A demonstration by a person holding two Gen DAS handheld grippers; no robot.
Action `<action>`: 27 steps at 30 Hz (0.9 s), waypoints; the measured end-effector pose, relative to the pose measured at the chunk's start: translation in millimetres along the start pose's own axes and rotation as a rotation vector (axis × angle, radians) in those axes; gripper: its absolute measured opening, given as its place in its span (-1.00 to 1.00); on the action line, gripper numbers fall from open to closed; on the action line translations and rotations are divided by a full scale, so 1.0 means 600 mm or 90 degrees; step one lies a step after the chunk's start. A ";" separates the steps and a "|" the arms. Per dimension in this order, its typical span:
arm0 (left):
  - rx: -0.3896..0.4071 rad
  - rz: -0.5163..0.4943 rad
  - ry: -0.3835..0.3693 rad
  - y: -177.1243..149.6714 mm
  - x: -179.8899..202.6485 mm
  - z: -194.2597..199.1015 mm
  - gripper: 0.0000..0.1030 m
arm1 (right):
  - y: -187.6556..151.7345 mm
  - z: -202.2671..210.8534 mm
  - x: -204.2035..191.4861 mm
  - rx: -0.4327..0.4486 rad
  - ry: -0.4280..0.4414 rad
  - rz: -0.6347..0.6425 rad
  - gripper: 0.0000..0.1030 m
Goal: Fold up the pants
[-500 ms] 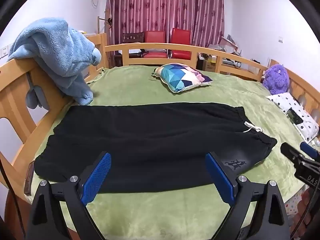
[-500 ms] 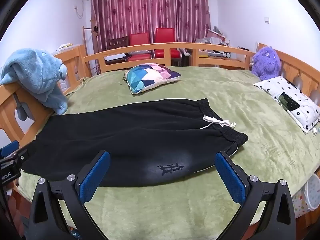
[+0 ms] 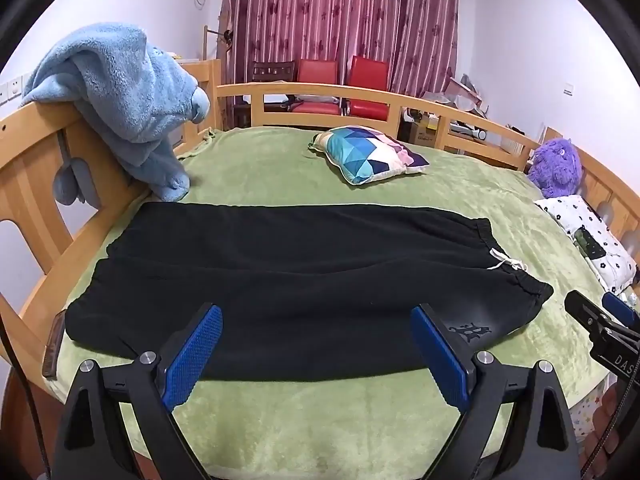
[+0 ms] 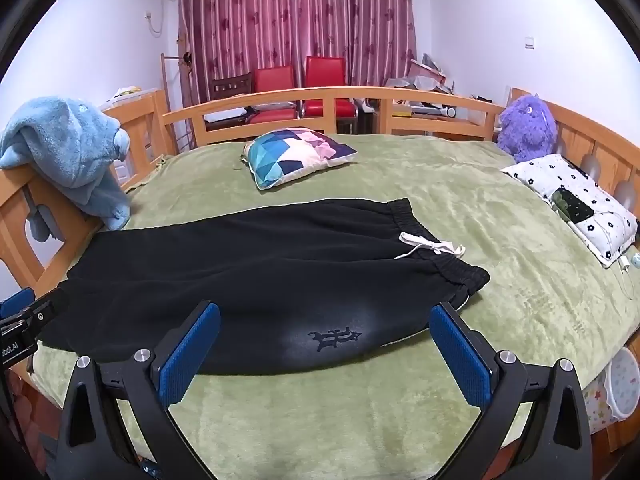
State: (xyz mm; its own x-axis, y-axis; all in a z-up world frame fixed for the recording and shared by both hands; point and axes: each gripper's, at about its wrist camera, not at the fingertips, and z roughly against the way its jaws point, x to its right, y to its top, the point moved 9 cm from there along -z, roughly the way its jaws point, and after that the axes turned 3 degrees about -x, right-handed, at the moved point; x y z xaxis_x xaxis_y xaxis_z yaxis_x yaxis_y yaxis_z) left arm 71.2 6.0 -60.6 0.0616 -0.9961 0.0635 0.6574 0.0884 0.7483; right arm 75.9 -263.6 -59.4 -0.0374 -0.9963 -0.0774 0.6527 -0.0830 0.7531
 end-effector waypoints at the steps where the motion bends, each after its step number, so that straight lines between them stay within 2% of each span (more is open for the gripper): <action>1: 0.000 -0.002 -0.003 -0.001 0.002 0.000 0.85 | 0.000 0.007 -0.003 0.002 -0.003 0.001 0.99; 27: -0.012 0.001 -0.026 -0.006 0.015 0.005 0.85 | 0.004 0.012 -0.004 0.008 0.003 0.001 0.99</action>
State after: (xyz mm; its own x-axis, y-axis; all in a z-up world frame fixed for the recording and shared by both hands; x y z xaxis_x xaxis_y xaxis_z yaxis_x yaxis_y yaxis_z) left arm 66.8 -3.2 -60.6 0.0318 -0.9952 0.0922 0.6720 0.0895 0.7351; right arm 72.4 -261.5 -52.7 -0.0338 -0.9963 -0.0794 0.6435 -0.0825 0.7610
